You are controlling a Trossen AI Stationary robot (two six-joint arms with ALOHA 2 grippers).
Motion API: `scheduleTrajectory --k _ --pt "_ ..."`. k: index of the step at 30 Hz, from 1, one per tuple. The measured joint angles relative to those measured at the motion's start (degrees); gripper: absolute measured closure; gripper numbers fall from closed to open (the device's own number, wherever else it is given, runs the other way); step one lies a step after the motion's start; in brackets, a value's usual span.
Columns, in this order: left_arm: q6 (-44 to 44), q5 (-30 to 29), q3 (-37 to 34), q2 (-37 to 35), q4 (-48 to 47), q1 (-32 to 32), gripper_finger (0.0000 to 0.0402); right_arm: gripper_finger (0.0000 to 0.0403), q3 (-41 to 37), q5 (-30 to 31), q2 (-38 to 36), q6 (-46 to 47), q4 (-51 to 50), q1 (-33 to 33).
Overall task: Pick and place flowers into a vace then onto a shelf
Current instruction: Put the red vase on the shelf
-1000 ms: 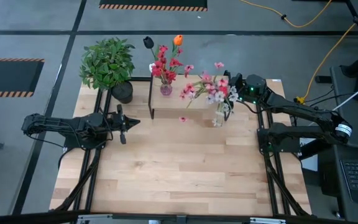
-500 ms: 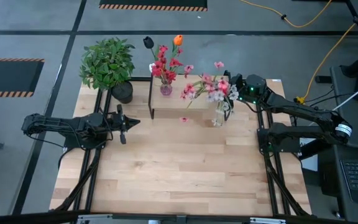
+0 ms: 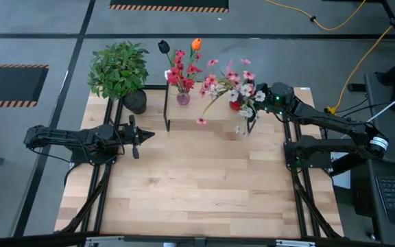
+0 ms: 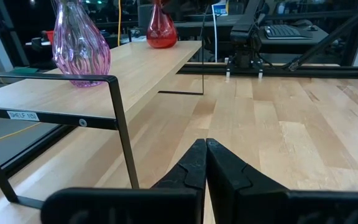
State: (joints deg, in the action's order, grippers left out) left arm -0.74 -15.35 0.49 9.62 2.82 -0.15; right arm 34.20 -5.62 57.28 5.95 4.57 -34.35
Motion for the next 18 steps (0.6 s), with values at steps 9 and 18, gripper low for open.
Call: scheduleTrajectory --k 9,18 --pt "-0.13 0.01 -0.02 -0.02 -0.01 0.01 0.0399 0.0202 0.02 -0.07 -0.04 -2.89 -0.5 0.0" --pt "-0.09 0.02 -0.01 0.0 0.01 0.0 0.0399 0.0202 0.02 -0.47 -0.04 -4.65 -0.57 0.0"
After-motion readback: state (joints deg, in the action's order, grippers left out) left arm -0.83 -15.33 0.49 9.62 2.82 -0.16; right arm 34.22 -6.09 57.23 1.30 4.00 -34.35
